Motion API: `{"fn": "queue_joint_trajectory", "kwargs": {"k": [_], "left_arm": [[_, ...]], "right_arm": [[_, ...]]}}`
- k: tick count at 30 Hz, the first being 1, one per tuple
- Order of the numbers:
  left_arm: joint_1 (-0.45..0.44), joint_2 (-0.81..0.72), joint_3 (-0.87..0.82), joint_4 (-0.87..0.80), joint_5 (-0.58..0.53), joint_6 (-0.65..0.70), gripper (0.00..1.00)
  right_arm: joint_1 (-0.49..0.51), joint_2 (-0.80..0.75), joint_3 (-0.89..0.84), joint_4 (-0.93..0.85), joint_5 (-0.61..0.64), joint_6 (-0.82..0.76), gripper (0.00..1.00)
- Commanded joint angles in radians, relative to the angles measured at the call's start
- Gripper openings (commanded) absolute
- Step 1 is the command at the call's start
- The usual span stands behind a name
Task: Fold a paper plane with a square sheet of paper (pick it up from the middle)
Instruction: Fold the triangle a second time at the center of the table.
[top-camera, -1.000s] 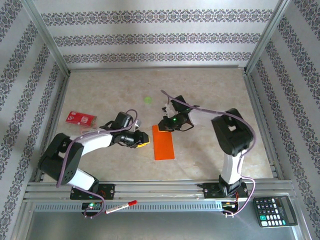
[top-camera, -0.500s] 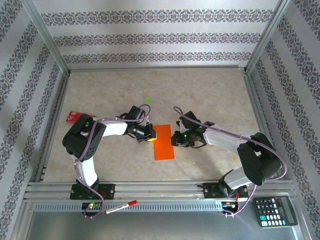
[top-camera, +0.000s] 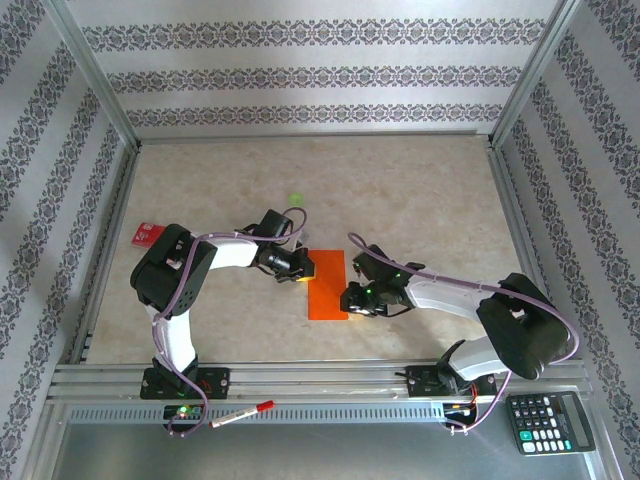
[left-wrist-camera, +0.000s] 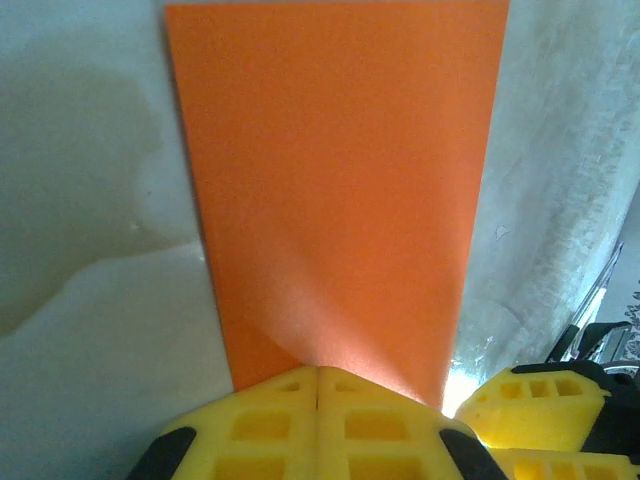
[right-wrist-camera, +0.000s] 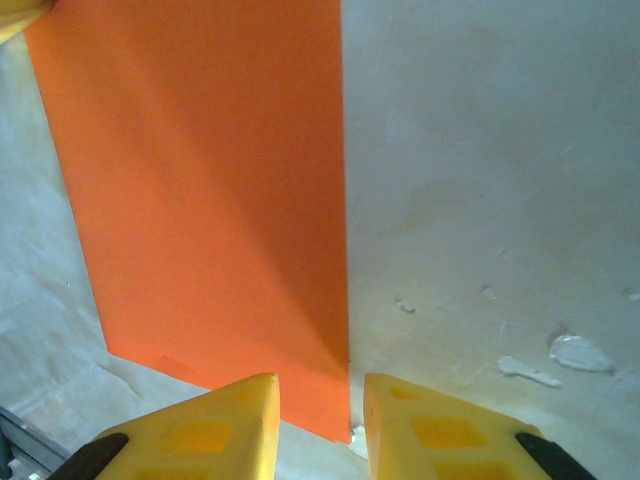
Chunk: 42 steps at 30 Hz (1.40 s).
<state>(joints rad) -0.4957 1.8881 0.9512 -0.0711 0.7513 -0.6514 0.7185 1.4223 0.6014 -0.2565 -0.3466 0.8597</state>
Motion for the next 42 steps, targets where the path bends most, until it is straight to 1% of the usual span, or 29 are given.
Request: {"fn": "queue_joint_trajectory", "kwargs": {"k": [1, 11, 19, 28, 31, 37, 42], "left_arm": [[-0.003, 0.041, 0.003, -0.091, -0.036, 0.049, 0.00], [-0.004, 0.045, 0.005, -0.107, -0.045, 0.060, 0.00], [-0.004, 0.046, 0.006, -0.119, -0.049, 0.067, 0.00], [-0.003, 0.048, 0.007, -0.122, -0.053, 0.071, 0.00], [-0.002, 0.047, 0.005, -0.126, -0.055, 0.071, 0.00], [-0.003, 0.047, 0.003, -0.125, -0.057, 0.072, 0.00], [-0.003, 0.052, 0.005, -0.125, -0.061, 0.075, 0.00]], "right_arm": [[0.021, -0.010, -0.016, 0.030, 0.032, 0.055, 0.28], [0.043, 0.009, -0.031, 0.070, 0.031, 0.082, 0.28], [0.049, 0.028, -0.039, 0.160, 0.001, 0.103, 0.29], [0.049, 0.027, -0.038, 0.210, -0.024, 0.111, 0.26], [0.048, 0.011, -0.041, 0.191, -0.020, 0.112, 0.25], [0.069, -0.048, -0.019, 0.035, 0.080, 0.090, 0.25], [0.087, -0.058, -0.018, 0.017, 0.107, 0.099, 0.25]]}}
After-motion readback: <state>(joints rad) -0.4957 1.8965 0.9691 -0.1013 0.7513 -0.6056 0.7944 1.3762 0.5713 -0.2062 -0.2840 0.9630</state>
